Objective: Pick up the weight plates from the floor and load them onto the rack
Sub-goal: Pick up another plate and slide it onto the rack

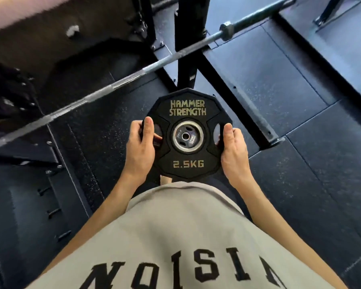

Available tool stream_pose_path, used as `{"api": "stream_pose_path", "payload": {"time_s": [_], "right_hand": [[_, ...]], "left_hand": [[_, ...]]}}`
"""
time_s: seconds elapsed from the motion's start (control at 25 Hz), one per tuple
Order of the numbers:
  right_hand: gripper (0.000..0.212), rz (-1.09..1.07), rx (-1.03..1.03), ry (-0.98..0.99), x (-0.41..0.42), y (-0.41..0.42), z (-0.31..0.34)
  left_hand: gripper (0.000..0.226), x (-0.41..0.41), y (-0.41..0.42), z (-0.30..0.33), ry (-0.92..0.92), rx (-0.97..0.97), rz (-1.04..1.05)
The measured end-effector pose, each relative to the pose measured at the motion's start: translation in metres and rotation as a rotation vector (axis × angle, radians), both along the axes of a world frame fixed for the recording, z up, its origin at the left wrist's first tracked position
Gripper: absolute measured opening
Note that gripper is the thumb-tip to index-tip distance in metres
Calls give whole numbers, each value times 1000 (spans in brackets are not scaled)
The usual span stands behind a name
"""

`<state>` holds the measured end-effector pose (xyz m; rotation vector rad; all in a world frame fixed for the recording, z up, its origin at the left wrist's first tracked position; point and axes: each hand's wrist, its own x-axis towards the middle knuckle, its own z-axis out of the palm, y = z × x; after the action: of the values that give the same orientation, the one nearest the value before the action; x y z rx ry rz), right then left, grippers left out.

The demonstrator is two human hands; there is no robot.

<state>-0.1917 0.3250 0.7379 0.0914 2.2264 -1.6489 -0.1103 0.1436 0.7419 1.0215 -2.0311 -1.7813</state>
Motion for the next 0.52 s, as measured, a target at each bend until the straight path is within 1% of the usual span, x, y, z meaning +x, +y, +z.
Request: {"api": "stream_pose_path", "payload": {"time_s": [0.08,0.24,0.4,0.52], "right_hand": [[34,113,-9,20,1,1,7],[34,405,-83,41,12,6,29],[34,695,-122,60,47,2,45],[36,942,-137,78,94,-10,54]], "left_hand": [[38,20,10,8,13,-24,124],[32,75,58,29,45,-39,473],[31,142,103,43,60,-39,801],[32,204,137,53,73,-51,1056]]}}
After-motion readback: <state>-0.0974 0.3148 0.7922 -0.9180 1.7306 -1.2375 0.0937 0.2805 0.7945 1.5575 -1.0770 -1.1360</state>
